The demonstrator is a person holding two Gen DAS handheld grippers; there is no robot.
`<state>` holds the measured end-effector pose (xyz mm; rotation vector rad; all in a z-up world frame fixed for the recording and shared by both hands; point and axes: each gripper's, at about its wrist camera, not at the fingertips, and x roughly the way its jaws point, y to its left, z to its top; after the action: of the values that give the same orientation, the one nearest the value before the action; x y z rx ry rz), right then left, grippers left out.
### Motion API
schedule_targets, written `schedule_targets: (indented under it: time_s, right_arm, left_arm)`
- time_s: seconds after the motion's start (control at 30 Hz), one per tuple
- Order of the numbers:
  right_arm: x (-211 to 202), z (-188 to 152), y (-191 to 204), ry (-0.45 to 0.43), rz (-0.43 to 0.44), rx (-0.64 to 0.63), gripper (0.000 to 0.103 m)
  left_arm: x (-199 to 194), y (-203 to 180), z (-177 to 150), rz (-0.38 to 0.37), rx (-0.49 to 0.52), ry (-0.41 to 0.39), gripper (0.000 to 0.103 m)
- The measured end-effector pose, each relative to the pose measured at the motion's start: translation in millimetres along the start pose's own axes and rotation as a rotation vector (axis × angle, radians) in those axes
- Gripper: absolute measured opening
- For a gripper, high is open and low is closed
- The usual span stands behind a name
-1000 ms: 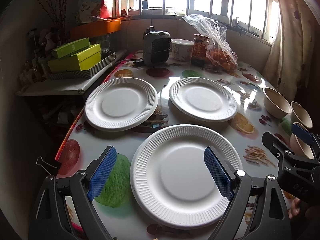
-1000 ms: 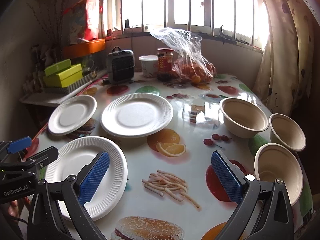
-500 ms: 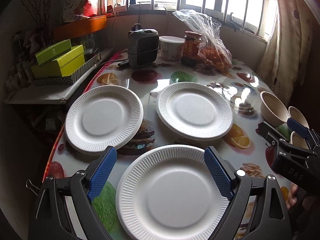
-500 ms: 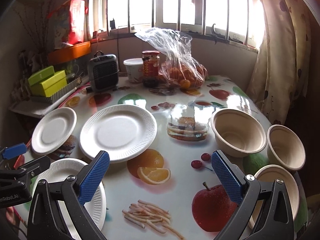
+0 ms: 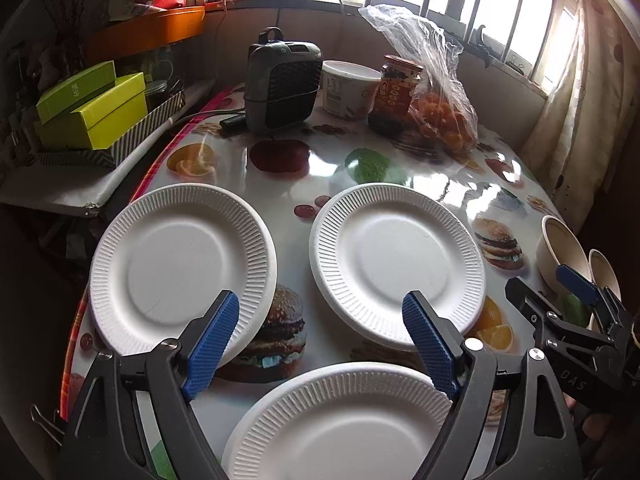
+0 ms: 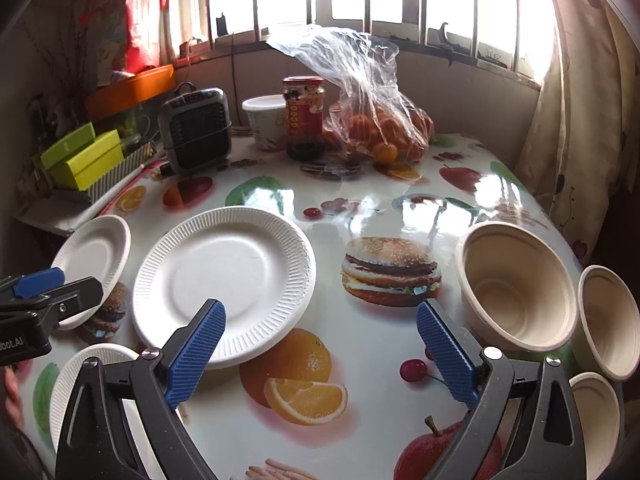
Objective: Organize plates and bowls
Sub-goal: 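Move the left tool to the large plate rim while the right tool approaches another plate, then close the left tool on the plate rim while the right tool grips another plate rim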
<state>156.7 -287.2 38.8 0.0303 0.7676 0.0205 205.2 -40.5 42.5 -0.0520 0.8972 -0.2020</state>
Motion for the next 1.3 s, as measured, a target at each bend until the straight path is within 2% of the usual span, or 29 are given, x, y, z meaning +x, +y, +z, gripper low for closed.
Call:
schedule_targets:
  time_s: [0.1, 0.2, 0.27, 0.33, 0.43, 0.6, 0.7, 0.87, 1.03, 1.3]
  right_arm:
    - [12, 2, 3, 0.024, 0.017, 0.001, 0.095]
    - [21, 3, 4, 0.04, 0.033, -0.004, 0.094]
    - [28, 4, 3, 0.046, 0.043, 0.001, 0.093]
    - [33, 5, 2, 0.054, 0.053, 0.007, 0.08]
    - [43, 5, 0, 0.087, 0.068, 0.016, 0.07]
    - [52, 4, -4, 0.104, 0.084, 0.033, 0.064]
    - [56, 5, -6, 0.112, 0.097, 0.047, 0.056]
    - [61, 6, -8, 0.121, 0.107, 0.059, 0.052]
    - [64, 5, -9, 0.133, 0.118, 0.07, 0.042]
    - [66, 5, -10, 0.137, 0.152, 0.087, 0.031]
  left_arm:
    - [10, -1, 5, -0.002, 0.006, 0.016, 0.08]
    - [20, -2, 7, -0.021, 0.016, 0.046, 0.068]
    - [27, -2, 9, -0.027, 0.014, 0.059, 0.067]
    - [32, -3, 11, -0.033, 0.02, 0.069, 0.062]
    - [38, -2, 12, -0.038, 0.013, 0.089, 0.062]
    - [46, 2, 15, -0.063, -0.007, 0.104, 0.062]
    - [48, 0, 16, -0.039, 0.007, 0.107, 0.062]
    - [53, 0, 17, -0.037, -0.003, 0.111, 0.062]
    - [57, 3, 19, -0.044, -0.023, 0.121, 0.048]
    - [63, 2, 17, -0.065, -0.04, 0.139, 0.042]
